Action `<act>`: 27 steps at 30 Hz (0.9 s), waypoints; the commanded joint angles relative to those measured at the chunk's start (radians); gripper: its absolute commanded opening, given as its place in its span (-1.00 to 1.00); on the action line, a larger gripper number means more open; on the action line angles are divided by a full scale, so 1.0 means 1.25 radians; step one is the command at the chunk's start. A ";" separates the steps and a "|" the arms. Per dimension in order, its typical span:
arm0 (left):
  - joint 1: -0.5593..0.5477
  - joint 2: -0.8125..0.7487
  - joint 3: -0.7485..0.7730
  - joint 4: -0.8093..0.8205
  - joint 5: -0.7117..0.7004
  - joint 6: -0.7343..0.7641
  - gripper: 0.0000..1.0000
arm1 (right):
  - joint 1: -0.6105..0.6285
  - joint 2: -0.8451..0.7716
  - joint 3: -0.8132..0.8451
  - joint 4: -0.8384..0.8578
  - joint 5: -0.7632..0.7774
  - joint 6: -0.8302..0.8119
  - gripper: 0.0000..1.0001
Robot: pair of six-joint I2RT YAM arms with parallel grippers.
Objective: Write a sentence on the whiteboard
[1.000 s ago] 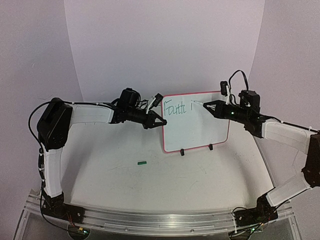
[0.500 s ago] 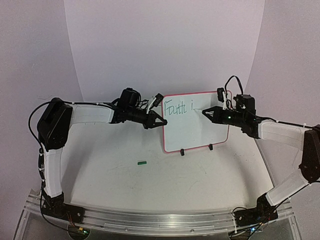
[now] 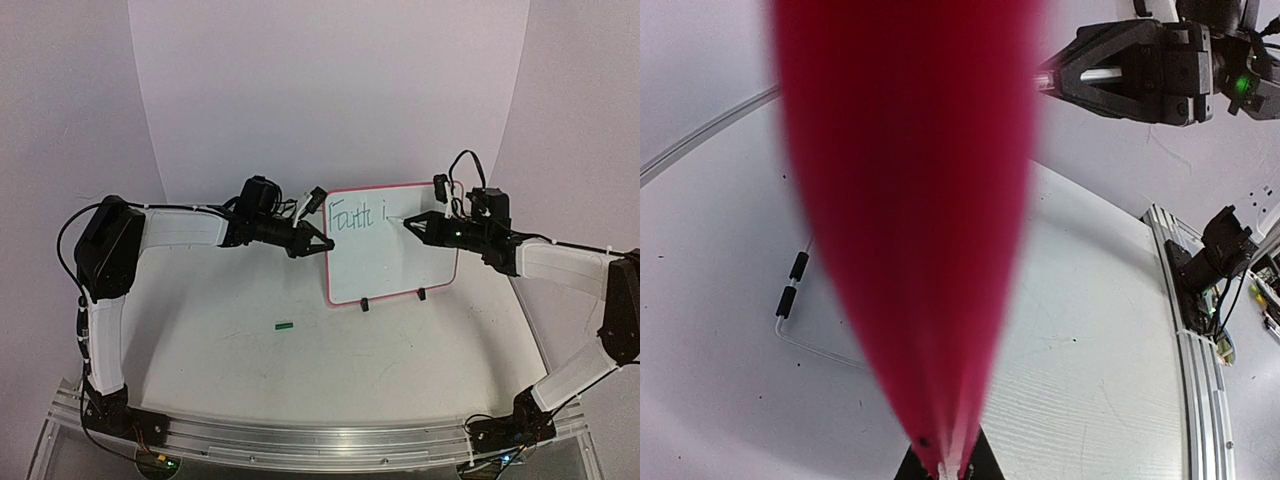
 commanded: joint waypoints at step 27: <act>-0.035 0.036 -0.012 -0.170 0.006 0.030 -1.00 | 0.000 -0.032 0.001 0.060 0.107 0.032 -1.00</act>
